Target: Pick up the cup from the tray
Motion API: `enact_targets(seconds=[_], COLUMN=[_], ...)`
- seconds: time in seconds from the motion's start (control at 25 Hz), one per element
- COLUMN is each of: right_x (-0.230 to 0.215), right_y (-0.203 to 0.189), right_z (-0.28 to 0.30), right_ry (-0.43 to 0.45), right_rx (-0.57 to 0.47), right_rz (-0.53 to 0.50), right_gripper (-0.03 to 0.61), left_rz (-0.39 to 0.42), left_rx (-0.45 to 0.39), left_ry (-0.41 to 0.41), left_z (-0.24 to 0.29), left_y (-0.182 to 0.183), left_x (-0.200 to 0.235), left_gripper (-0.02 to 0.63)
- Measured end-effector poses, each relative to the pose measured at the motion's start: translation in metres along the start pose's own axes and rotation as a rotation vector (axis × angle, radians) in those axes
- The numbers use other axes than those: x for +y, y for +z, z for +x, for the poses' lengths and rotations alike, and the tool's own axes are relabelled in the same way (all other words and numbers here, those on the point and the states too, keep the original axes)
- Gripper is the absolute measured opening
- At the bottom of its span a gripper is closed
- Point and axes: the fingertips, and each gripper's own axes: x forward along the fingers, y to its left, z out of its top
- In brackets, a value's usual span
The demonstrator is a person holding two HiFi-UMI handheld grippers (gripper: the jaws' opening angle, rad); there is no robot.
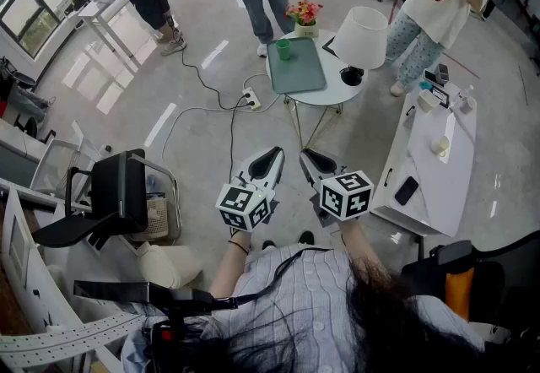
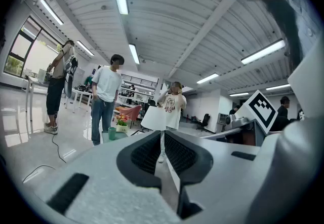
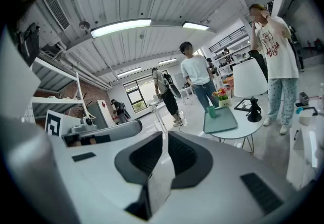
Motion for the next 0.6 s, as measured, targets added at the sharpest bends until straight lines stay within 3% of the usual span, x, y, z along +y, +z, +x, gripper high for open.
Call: enact_targets(seconds=[0.6], right_x=[-0.028], right_y=[-0.007], right_z=[0.0], right_ry=[0.036], right_rx=[0.024], right_rz=[0.015], right_gripper=[0.055], left_rz=[-0.024], left_rx=[0.009], left_ry=[0.036], left_z=[0.023], left_y=[-0.016], left_x=[-0.008], left_gripper=[0.029])
